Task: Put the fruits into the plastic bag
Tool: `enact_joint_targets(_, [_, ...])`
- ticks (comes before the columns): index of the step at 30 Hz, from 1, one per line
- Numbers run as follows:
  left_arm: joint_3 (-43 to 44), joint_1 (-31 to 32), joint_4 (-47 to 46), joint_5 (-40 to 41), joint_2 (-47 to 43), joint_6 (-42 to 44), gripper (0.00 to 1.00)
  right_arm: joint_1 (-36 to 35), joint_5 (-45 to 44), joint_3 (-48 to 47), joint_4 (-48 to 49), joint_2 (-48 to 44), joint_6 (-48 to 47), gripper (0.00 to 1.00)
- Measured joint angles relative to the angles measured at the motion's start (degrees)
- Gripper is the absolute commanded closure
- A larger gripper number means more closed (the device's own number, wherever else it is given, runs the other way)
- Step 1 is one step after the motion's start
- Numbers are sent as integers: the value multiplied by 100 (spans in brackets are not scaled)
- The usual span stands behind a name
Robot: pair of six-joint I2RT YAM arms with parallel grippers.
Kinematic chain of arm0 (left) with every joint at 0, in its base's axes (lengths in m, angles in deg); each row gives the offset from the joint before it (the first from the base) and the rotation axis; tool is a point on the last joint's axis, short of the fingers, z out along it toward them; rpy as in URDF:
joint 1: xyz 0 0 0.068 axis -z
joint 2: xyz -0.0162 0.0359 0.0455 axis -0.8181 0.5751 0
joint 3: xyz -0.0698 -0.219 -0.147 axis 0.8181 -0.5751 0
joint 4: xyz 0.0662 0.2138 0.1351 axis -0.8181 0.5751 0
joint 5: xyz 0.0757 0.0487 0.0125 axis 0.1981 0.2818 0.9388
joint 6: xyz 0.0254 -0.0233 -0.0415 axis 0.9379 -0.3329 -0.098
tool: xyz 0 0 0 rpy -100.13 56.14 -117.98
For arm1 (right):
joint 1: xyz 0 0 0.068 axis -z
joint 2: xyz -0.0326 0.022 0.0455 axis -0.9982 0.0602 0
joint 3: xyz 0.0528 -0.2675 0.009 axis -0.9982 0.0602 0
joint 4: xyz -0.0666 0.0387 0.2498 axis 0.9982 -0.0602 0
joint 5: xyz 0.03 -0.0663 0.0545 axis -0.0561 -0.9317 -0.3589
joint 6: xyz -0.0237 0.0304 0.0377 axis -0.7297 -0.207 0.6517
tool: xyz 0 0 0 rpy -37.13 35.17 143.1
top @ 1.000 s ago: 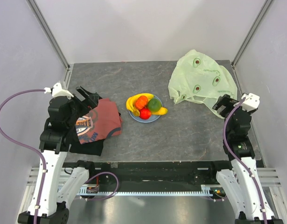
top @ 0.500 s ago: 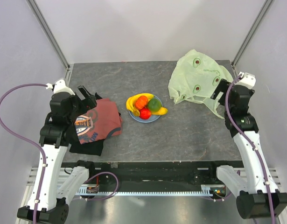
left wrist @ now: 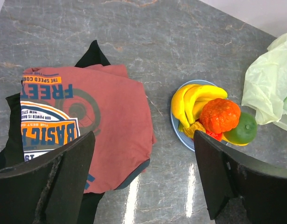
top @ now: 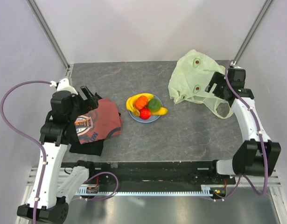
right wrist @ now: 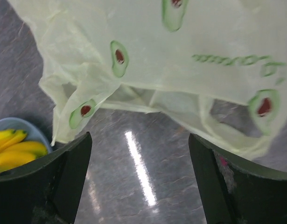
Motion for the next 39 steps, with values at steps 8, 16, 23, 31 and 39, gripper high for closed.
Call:
enact_joint_targets(8, [20,-4,-271,-483,348,-20,15,-981,789,59,616,1043,1187,10])
enact_joint_targets(16, [181,-4,-535,-769,1154,-2,15,-1681,549,-422,817,2594,1773,11])
enact_joint_targets(23, [348,22,-647,-876,1165,175,16,-1663,409,-999,960,3386,2031,62])
enact_joint_targets(31, [393,450,-774,-914,1174,509,16,-1663,-61,-1174,708,2970,1823,99])
enact_joint_targets(39, [426,2208,-1311,-855,1425,636,15,-1663,-933,-804,254,258,1432,98])
